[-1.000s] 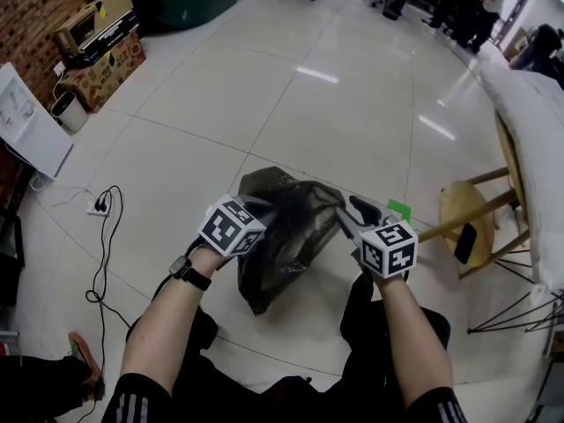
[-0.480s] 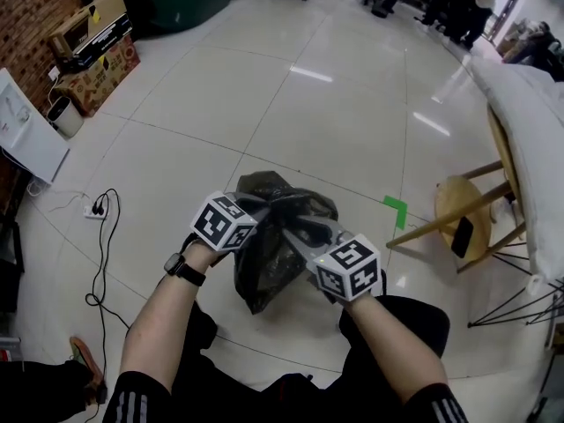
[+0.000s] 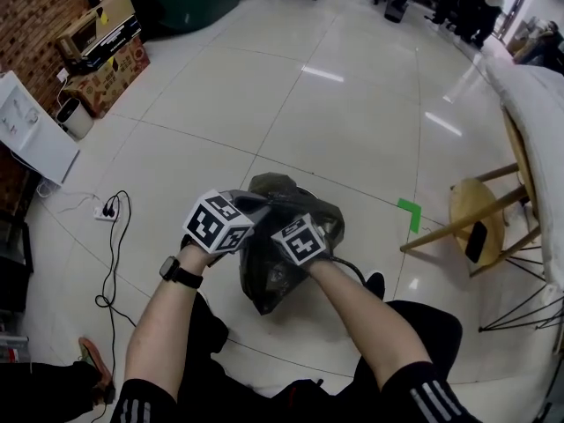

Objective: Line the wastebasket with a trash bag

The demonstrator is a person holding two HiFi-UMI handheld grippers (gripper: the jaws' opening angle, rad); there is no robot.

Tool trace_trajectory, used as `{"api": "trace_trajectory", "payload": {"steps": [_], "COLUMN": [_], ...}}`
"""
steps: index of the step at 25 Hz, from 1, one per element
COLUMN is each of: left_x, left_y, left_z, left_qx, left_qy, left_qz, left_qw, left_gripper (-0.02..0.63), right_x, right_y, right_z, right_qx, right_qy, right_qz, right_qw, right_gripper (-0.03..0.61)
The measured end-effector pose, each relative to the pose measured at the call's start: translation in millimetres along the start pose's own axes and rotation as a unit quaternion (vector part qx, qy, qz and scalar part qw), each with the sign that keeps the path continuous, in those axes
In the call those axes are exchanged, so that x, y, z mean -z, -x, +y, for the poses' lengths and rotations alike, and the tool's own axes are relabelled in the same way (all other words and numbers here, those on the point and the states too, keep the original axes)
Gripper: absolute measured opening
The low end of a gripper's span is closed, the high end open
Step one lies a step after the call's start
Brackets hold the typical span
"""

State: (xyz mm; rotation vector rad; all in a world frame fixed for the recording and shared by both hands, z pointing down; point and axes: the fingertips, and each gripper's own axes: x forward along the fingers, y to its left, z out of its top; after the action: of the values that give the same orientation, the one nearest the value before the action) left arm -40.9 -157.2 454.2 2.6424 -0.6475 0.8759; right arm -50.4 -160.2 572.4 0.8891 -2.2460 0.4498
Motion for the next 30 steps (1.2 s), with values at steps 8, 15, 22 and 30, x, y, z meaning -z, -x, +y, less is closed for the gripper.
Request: {"api": "trace_trajectory", "payload": {"steps": [8,15,22,30], "left_x": [21,40,63,80], "left_y": [0,-16,-31,-45], "left_z": [47,59,68,72], "left_qx": [-0.068,-0.075,-0.083,-0.081], "left_qy": [0.004,0.026,0.035,0.047], "left_qz": [0.032,0.064,0.094,0.112], "left_qw": [0.9972,0.9948,0.9915,0.9893], "left_gripper": [0.000,0.001,0.006,0.012], "right_x": [69,104,134,108], "right_y": [-42,-66,-90,-68], "right_z": [-8,-18,-6,10], "right_qx": [-0.067,-0.109,-0.149,-0.168], "right_qy": [0.142,0.250,0.252,0.309], "right_qz": [0.186,0.263,0.292,0.250], "right_qw": [0.970,0.925,0.910,0.902], "right_gripper": [0.077,0.044,0.043,0.043]}}
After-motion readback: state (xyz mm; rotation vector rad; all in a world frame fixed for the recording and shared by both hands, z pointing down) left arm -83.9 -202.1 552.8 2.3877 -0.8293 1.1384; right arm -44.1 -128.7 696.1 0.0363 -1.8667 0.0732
